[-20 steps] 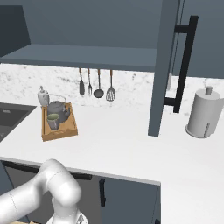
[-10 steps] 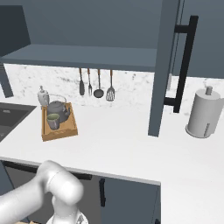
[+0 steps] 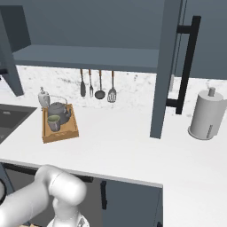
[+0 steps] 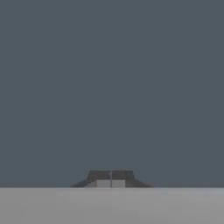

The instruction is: Pick the kettle from the counter and place it on the tray. Then pick the mug from the cabinet and place it on the tray. Then close the cabinet doors.

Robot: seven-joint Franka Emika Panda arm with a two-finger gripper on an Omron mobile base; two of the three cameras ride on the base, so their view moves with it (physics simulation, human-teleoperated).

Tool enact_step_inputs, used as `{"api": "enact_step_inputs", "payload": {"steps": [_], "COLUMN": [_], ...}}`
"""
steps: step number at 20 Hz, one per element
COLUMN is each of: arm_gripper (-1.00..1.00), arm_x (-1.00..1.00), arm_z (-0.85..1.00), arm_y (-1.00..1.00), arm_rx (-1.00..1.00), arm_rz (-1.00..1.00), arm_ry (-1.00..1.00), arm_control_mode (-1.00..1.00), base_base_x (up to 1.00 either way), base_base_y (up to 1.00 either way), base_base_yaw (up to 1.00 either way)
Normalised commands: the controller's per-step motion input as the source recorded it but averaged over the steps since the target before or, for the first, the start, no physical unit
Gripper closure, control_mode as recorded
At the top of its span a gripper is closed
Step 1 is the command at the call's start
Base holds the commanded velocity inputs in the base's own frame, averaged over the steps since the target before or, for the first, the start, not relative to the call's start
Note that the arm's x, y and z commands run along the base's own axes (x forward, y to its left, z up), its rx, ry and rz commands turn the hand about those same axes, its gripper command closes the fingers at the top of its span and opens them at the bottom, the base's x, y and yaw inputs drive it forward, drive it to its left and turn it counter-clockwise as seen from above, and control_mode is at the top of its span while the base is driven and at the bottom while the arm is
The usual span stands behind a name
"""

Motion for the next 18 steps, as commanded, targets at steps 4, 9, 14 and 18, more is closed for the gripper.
{"api": "enact_step_inputs", "payload": {"steps": [4, 9, 14, 18], "arm_gripper": [1.0, 1.0, 1.0, 1.0], "arm_x": [0.57, 0.63, 0.34, 0.35], "arm_z": [-0.09, -0.23, -0.29, -0.34], "arm_y": [-0.27, -0.17, 0.0, 0.0], "arm_rx": [0.0, 0.0, 0.0, 0.0], "arm_rz": [0.19, 0.19, 0.05, 0.0], "arm_ry": [0.46, 0.42, 0.14, 0.07], "arm_control_mode": [-1.0, -1.0, -1.0, -1.0], "base_base_x": [0.0, 0.0, 0.0, 0.0], "base_base_y": [0.0, 0.0, 0.0, 0.0], "base_base_yaw": [0.0, 0.0, 0.0, 0.0]}}
